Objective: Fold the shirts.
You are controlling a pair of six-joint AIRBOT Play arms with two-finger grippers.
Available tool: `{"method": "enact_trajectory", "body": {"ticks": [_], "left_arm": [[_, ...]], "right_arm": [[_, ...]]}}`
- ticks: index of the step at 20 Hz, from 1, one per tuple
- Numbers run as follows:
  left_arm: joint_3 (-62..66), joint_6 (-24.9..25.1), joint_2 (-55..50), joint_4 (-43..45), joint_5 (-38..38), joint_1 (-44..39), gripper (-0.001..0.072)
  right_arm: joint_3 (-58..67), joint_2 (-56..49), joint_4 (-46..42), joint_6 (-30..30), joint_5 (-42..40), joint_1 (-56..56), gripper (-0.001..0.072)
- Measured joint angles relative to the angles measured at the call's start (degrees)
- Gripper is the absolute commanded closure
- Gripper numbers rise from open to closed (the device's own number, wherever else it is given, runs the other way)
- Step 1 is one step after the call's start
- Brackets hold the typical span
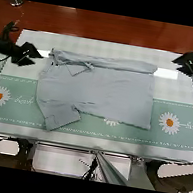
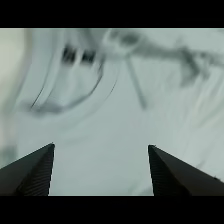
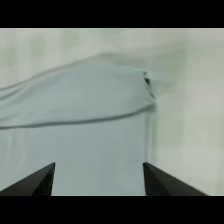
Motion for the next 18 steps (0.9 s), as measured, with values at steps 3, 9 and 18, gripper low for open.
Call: {"method": "enact_trajectory", "body": {"ticks": [3, 9, 18], "left_arm": [[-10.97, 0.61, 8.04, 2.12, -2.34, 6.88, 0.0005], [-35.19, 6.75, 17.49, -3.50, 1.70, 17.09, 0.0007], [-43.08, 16.39, 15.67, -11.93, 4.11, 16.15, 0.0007]], "right_arm": [[-7.37, 8.02, -1.99, 0.02, 2.69, -4.24, 0.0092], [-38.27, 28.79, 0.35, -3.04, -1.64, -4.98, 0.0092], [-59.56, 41.70, 5.18, -5.64, -7.13, -4.81, 0.0092]]}}
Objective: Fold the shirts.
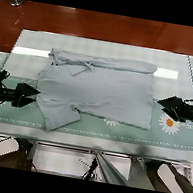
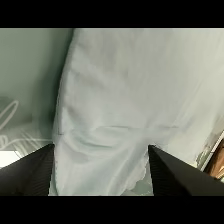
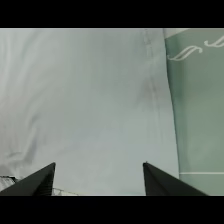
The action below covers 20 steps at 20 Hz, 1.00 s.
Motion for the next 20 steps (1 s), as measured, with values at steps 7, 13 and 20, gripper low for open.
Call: {"method": "enact_trajectory", "body": {"ticks": [7, 13, 20], "left_arm": [[-0.39, 2.49, -3.41, -1.20, 0.66, -2.58, 0.0340], [0.63, 3.30, -3.96, -0.81, 2.19, -6.73, 0.0688], [3.50, 3.45, -3.96, -0.66, -0.66, -7.76, 0.0687]], "right_arm": [[-1.51, 0.81, 0.28, 0.04, -0.63, -0.02, 0.0092], [-1.62, 0.85, -4.13, 1.81, -3.08, -0.39, 0.0092], [-2.89, 0.85, -20.68, 12.59, 1.29, -1.73, 0.0091]]}}
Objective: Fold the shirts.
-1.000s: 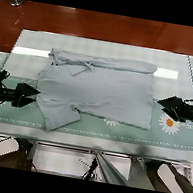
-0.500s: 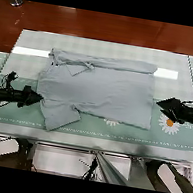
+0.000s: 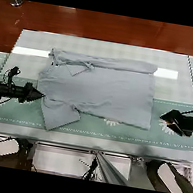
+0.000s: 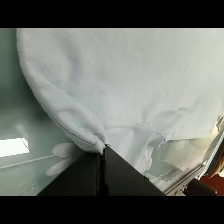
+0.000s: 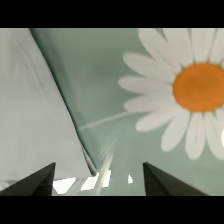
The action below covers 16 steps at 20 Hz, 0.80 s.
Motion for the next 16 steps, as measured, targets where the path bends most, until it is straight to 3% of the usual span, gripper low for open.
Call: {"method": "enact_trajectory", "body": {"ticks": [9, 16], "left_arm": [[0.39, -0.04, 0.00, 0.00, -0.39, -0.07, 0.0688], [0.39, -0.04, 0.00, 0.00, -0.46, -0.17, 0.0687]], "right_arm": [[-4.87, -1.22, 0.07, 0.61, 2.95, 4.33, 0.0091], [-5.49, -8.07, 8.52, -1.86, -0.24, 6.51, 0.0092]]}}
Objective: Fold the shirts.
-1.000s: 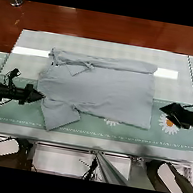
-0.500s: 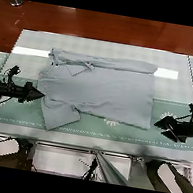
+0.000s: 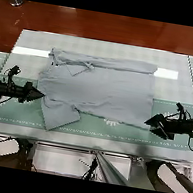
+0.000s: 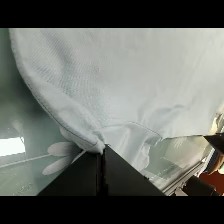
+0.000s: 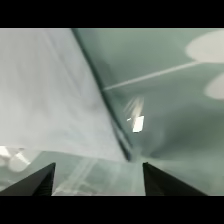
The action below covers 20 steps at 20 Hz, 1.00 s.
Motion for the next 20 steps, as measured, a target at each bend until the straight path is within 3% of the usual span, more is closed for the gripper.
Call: {"method": "enact_trajectory", "body": {"ticks": [2, 5, 7, 8, 9, 10, 15, 20], "left_arm": [[0.00, 0.11, 0.00, 0.00, 0.00, 0.00, 0.0687], [0.00, 0.46, 0.00, 0.00, 0.02, 0.00, 0.0687], [0.00, 0.52, 0.00, 0.00, 0.07, 0.00, 0.0687], [0.00, 0.55, 0.00, 0.00, 0.17, 0.00, 0.0687], [0.00, 0.59, 0.00, 0.00, 0.37, 0.00, 0.0687], [0.00, 0.63, 0.00, 0.00, 0.52, 0.00, 0.0688], [0.90, 1.33, 0.42, -2.43, 0.15, 0.00, 0.0688], [13.18, 3.85, 7.04, -19.65, -1.57, -0.02, 0.0689]], "right_arm": [[-0.07, -1.75, 3.93, -1.57, -1.25, 0.09, 0.0093], [-0.04, -3.69, 7.93, -3.26, -3.87, 0.22, 0.0225], [-0.04, -4.63, 9.29, -3.96, -4.66, 0.26, 0.0231], [-0.04, -4.96, 9.90, -4.31, -4.87, 0.26, 0.0363], [-0.07, -5.18, 9.84, -4.72, -5.53, 0.26, 0.0644], [-0.11, -5.38, 9.97, -5.38, -6.08, 0.26, 0.0689], [1.97, -5.64, 16.59, -13.62, -2.78, 0.26, 0.0690], [24.22, -5.14, 20.76, -13.31, 2.95, 0.26, 0.0691]]}}
